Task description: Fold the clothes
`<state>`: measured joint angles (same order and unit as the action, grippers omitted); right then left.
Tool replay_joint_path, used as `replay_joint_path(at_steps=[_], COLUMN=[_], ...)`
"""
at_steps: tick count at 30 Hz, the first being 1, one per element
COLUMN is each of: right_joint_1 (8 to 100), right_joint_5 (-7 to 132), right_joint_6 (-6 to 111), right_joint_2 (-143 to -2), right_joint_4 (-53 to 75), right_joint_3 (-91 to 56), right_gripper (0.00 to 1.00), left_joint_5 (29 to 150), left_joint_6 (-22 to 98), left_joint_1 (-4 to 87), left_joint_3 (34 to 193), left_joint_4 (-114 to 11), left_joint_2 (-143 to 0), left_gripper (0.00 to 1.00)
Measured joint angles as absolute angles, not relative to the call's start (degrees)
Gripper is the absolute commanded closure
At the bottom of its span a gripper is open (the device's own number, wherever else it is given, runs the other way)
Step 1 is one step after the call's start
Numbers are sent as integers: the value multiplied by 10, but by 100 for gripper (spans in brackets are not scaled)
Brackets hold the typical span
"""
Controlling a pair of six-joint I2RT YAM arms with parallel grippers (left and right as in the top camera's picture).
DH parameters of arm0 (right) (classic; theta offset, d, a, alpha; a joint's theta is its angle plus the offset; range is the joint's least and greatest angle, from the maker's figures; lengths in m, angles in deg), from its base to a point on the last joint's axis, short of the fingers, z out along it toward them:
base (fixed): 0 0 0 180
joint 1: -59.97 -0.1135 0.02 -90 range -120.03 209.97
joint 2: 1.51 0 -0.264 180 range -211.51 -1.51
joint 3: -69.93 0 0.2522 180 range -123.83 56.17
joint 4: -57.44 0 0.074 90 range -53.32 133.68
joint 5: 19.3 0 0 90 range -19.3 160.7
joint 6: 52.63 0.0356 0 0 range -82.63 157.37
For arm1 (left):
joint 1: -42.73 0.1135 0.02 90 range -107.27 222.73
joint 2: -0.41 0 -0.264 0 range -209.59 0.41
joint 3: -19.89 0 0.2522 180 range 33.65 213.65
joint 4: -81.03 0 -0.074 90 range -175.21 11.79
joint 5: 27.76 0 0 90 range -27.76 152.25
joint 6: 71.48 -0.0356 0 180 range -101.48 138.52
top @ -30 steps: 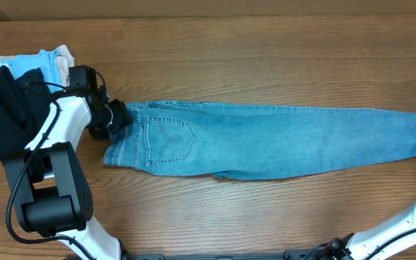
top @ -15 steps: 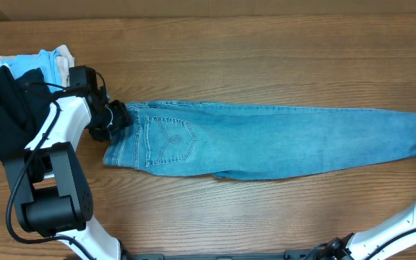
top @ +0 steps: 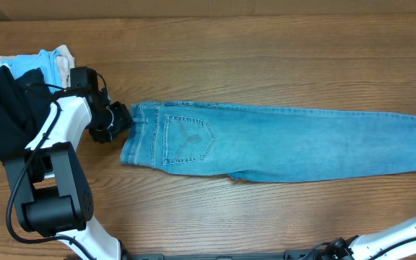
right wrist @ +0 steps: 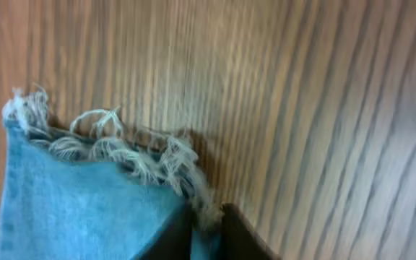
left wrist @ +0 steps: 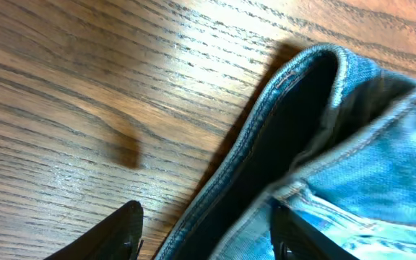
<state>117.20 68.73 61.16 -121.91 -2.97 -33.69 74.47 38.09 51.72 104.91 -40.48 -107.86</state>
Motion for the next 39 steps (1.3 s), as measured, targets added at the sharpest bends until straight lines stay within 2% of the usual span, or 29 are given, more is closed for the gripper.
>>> replay_joint_path(at_steps=[3,6,11,12,15,22,24,29,33,39], right_joint_1=[1168,1159,1148,1147,1147,1148,1151,1160,1163,1162], right_joint_5=[687,686,686,686,686,686,686,686,687,682], right_joint_6=[612,611,612,611,612,611,611,611,611,611], right_joint_2=[-1219,-1219,-1219,-1219,-1219,-1219,-1219,-1211,-1190,-1180], right_joint_4=[-22,-22,-33,-39,-52,-79,-83,-83,-82,-85], right_joint_3=[-337,-337,-337,-337,-337,-337,-337,-337,-337,-338], right_gripper=[59,58,56,53,51,50,50,50,50,50], left_joint_5=[745,745,745,745,746,767,769,788,829,872], left_joint_6=[381,381,379,376,366,337,331,308,259,213], left_joint_1=[517,517,517,517,517,517,517,508,463,361], left_joint_3=[1049,1049,1049,1049,1052,1117,1158,1277,1308,1261], left_joint_4=[-403,-402,-401,-400,-400,-363,-341,-286,-258,-276], left_joint_2=[-1079,-1079,-1079,-1079,-1079,-1084,-1085,-1085,-1081,-1081], left_gripper=[40,40,34,32,28,28,29,42,47,46])
